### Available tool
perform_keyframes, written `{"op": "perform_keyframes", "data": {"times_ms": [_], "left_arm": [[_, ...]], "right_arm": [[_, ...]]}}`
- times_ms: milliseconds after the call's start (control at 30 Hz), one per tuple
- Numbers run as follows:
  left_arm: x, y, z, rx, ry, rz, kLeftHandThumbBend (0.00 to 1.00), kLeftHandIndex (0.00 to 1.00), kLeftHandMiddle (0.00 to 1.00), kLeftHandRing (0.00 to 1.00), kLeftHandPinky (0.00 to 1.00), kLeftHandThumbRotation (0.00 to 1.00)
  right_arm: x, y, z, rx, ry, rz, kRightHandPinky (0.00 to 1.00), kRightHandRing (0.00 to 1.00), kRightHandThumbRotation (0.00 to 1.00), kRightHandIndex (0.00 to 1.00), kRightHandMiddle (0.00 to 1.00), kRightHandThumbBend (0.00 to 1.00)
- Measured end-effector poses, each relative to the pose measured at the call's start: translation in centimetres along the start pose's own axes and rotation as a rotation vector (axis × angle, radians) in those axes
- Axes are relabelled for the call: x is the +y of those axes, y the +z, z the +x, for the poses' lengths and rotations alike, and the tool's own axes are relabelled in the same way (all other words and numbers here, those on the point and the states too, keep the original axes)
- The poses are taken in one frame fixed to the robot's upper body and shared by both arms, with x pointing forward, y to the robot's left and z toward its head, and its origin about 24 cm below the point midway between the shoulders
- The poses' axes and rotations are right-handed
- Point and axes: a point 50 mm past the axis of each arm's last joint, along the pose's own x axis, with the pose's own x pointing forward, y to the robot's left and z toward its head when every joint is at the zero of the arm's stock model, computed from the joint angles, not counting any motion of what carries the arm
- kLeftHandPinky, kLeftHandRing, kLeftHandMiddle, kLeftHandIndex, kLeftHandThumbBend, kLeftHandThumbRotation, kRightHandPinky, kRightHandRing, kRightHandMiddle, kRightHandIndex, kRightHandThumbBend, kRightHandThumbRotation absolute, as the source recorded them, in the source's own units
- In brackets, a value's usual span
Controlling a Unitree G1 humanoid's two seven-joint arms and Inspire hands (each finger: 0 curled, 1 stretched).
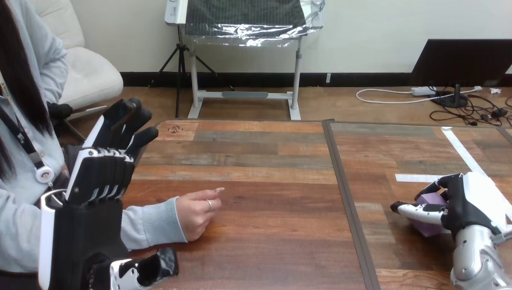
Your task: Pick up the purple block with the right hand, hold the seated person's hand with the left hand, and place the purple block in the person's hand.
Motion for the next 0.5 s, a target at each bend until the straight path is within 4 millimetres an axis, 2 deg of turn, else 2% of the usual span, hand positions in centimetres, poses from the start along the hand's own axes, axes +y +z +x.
{"op": "perform_keyframes", "data": {"times_ms": [133, 333, 500], "left_arm": [[0.0, 0.0, 0.0, 0.0, -0.003, 0.001, 1.0, 0.89, 0.92, 0.9, 0.85, 0.58], [0.0, 0.0, 0.1, -0.002, -0.009, 0.002, 0.99, 0.89, 0.93, 0.92, 0.88, 0.59], [-0.1, -0.1, 0.2, -0.01, -0.019, 0.001, 0.97, 0.89, 0.92, 0.91, 0.87, 0.58]], "right_arm": [[0.2, 0.0, -0.2, -0.01, -0.004, 0.027, 0.09, 0.13, 0.11, 0.22, 0.19, 0.38], [0.7, 0.4, -0.4, -0.019, -0.007, 0.114, 0.07, 0.11, 0.16, 0.2, 0.17, 0.37], [1.1, 0.7, -0.6, -0.026, -0.002, 0.184, 0.06, 0.1, 0.2, 0.19, 0.15, 0.36]]}}
